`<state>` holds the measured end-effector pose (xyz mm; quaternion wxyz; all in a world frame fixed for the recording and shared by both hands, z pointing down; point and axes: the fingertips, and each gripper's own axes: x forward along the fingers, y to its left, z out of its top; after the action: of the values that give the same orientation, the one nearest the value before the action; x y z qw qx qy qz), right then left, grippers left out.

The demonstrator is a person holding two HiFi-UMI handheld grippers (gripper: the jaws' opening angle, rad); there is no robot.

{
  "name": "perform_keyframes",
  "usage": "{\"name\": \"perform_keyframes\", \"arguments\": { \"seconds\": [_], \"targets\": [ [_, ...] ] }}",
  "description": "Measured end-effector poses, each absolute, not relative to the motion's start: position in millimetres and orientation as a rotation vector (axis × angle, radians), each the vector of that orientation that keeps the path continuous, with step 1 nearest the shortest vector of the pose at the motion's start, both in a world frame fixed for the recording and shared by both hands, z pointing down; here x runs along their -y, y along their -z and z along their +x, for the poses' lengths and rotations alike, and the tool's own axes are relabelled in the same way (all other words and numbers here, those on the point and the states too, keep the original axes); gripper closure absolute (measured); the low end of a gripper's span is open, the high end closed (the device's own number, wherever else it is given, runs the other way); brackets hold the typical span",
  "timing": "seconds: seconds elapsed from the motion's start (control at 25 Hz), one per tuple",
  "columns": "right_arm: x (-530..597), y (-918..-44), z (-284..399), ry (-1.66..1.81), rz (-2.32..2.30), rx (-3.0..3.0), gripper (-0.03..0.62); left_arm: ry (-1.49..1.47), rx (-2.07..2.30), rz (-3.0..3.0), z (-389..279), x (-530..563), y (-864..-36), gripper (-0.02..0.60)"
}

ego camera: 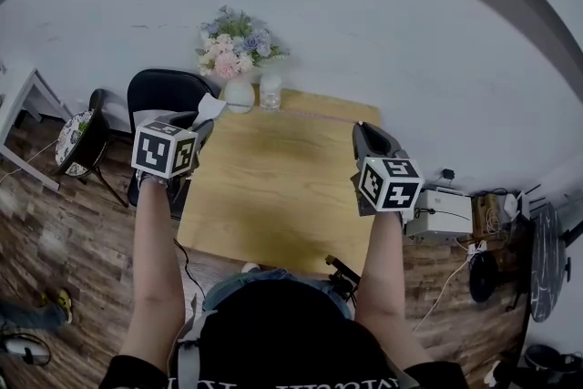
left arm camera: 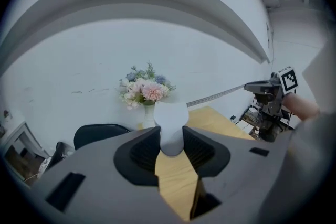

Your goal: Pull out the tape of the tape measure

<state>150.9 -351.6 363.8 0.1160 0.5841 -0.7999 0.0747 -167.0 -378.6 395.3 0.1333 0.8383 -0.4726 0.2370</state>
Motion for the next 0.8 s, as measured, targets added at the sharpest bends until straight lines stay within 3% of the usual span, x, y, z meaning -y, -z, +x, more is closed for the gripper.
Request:
{"name": "perform_keyframes", "arguments": {
  "seconds": [0.8],
  "targets": [
    [381.3, -407.7, 105.6, -0.298, 1.540, 2.347, 0.551, -0.687, 1.387, 2.275, -169.9, 393.7, -457.0, 0.440]
  ]
}}
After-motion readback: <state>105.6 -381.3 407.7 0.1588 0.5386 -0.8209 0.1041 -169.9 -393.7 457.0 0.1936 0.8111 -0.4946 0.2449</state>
